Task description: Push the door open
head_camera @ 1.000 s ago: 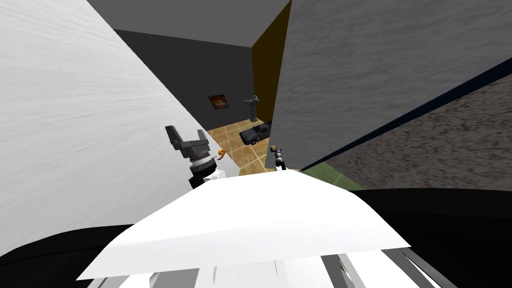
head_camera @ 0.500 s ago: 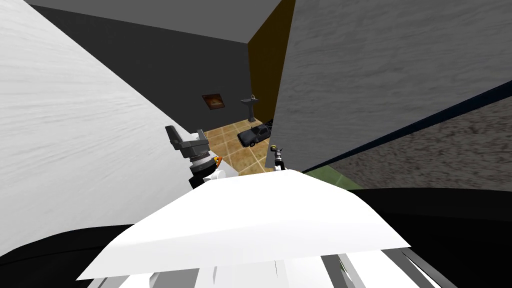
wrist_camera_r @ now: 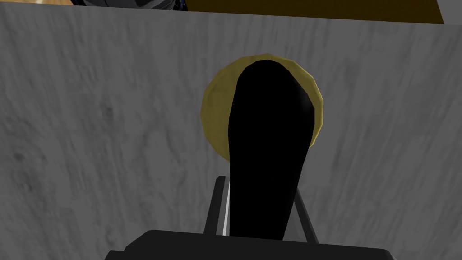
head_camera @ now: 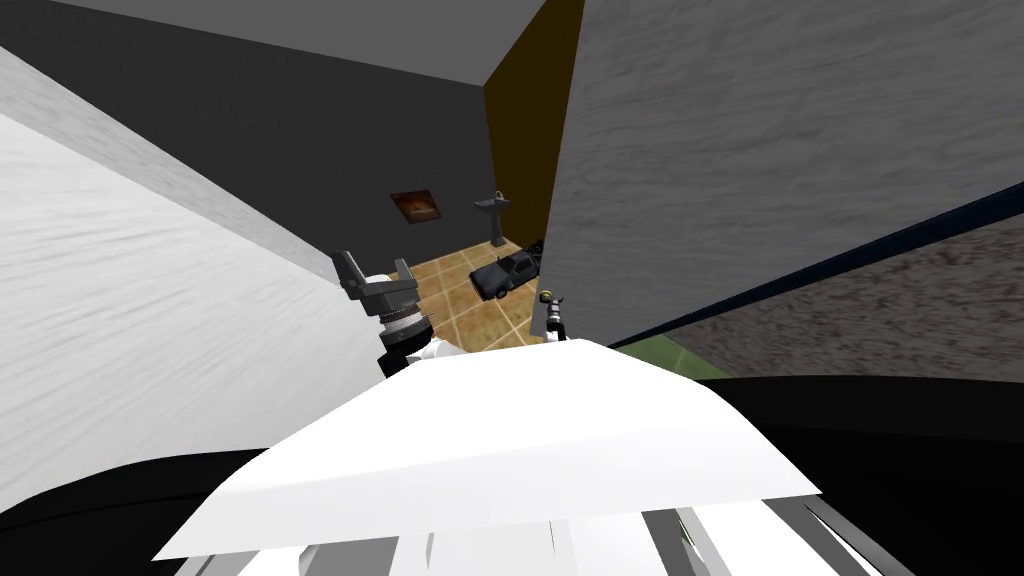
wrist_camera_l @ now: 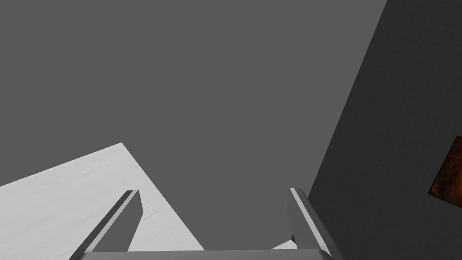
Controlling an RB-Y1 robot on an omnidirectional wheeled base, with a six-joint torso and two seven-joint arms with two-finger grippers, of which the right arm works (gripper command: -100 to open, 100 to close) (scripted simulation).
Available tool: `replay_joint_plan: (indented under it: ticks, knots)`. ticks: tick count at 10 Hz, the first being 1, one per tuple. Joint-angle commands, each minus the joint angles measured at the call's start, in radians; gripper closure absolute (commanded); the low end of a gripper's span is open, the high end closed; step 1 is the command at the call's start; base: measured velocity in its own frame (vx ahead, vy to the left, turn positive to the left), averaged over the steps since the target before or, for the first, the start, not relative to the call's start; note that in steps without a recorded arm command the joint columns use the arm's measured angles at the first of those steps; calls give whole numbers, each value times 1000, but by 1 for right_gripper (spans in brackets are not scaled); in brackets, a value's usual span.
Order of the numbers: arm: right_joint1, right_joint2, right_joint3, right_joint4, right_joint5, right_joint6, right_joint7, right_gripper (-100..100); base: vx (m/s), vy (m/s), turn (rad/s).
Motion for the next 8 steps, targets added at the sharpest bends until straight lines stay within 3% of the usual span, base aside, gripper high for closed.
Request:
replay_joint_plan:
  ticks: [1,4,8]
  knots:
    - [0,-28,-15,-2,-10,-2,9,100,106,18,-6]
    - [1,-51,-42,-5,-29,-7,25,100,171,31,-34]
    - [1,-51,-42,-5,-29,-7,25,100,58,-7,-1]
